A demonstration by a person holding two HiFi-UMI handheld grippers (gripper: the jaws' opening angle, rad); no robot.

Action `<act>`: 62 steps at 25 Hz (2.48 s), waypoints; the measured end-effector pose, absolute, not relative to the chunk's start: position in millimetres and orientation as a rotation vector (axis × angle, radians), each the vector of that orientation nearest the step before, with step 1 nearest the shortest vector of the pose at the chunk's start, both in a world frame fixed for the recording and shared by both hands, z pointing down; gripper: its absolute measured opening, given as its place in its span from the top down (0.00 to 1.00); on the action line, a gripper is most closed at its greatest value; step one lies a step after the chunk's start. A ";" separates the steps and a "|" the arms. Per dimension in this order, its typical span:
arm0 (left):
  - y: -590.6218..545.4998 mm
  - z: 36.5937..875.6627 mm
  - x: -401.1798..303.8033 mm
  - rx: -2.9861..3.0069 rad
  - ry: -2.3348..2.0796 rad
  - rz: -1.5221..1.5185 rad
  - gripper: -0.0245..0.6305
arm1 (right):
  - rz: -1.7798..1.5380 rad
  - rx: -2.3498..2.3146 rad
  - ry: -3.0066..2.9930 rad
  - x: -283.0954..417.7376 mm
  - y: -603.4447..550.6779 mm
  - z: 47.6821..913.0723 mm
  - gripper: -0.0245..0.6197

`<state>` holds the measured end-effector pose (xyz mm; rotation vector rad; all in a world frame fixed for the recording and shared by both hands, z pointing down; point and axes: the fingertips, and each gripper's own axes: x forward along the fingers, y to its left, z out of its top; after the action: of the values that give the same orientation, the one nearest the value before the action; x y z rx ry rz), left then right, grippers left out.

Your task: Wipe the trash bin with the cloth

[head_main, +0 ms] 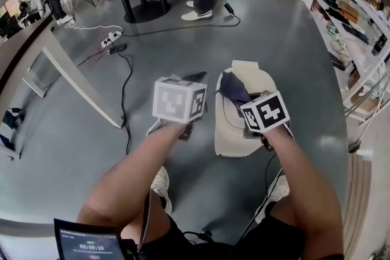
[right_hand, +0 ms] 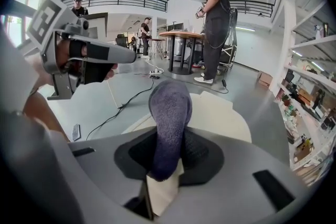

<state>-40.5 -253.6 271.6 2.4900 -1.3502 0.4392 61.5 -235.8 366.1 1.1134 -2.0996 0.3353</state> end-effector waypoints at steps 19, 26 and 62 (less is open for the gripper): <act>-245.8 267.7 -18.7 2.592 -1.297 0.579 0.97 | 0.404 1.324 -1.999 151.0 -235.1 358.0 0.82; -246.9 276.8 -5.8 2.611 -1.274 0.590 0.97 | 0.400 1.376 -1.960 182.0 -236.2 370.1 0.82; -238.1 286.8 -57.2 2.557 -1.332 0.610 0.97 | 0.276 1.011 -2.185 25.7 -164.9 374.1 0.82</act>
<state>-57.2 -238.1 286.8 2.5565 -1.3320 0.6101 25.7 -164.9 374.1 1.0111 -2.1853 0.2762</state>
